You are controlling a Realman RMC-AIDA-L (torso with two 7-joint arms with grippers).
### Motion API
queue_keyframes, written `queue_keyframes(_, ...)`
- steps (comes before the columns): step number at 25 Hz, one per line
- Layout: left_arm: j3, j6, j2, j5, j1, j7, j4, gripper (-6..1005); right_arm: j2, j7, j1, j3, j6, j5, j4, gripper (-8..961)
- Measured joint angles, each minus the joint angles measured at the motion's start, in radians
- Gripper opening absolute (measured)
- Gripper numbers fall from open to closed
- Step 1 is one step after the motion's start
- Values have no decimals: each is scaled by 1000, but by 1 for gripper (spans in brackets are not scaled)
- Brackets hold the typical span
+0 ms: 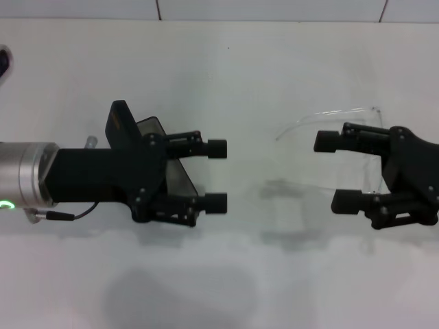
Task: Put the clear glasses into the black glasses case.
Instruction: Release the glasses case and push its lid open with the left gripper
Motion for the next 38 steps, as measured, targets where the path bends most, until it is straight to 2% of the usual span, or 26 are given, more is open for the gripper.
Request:
queue_keyframes(3,-64,-2,-9,-3,15,-12,0,874,-3,-18,-11,12,3,25,15,872)
queue_keyframes(5,-152,-10,-18,-5,31,-51,4,874,-6,-30,-32,14,11,64,16,872)
queue_keyframes(8,-274,-41,-34,0,68,-133,76,874,-8,-62,-76,14,17,127,12,872)
queue_keyframes(11,-311,-156,-53,18,138,-236,272,868,-11,-104,-140,31,17,216,11,872)
queue_keyframes(14,-317,-304,-79,107,194,-371,494,850,-15,-118,-192,113,2,238,9,872)
queue_keyframes(17,-334,-497,-127,351,241,-618,803,833,-22,-119,-223,169,-16,238,9,872)
queue_keyframes(18,-334,-497,-127,351,241,-618,803,827,-22,-119,-223,169,-16,238,9,872)
queue_keyframes(19,-348,-560,-158,545,252,-766,967,821,-29,-121,-239,187,-24,238,8,872)
queue_keyframes(20,-359,-588,-199,812,253,-920,1133,815,-34,-127,-252,198,-28,238,9,872)
queue_keyframes(21,-361,-591,-209,878,252,-965,1181,809,-35,-134,-255,201,-29,237,13,872)
queue_keyframes(23,-352,-593,-229,1150,247,-1159,1348,798,-35,-140,-257,204,-29,235,16,872)
queue_keyframes(27,-341,-572,-221,1336,238,-1365,1495,777,-35,-176,-264,205,-25,233,29,872)
queue_keyframes(29,-329,-557,-223,1409,235,-1443,1560,767,-35,-187,-265,206,-24,233,32,872)
queue_keyframes(31,-302,-510,-224,1540,221,-1544,1629,757,-37,-191,-264,206,-22,233,33,872)
queue_keyframes(35,-268,-356,-224,1716,156,-1713,1679,737,-45,-205,-260,206,-20,237,32,872)
queue_keyframes(38,-248,-268,-227,1756,134,-1775,1678,721,-46,-216,-254,206,-12,237,33,871)
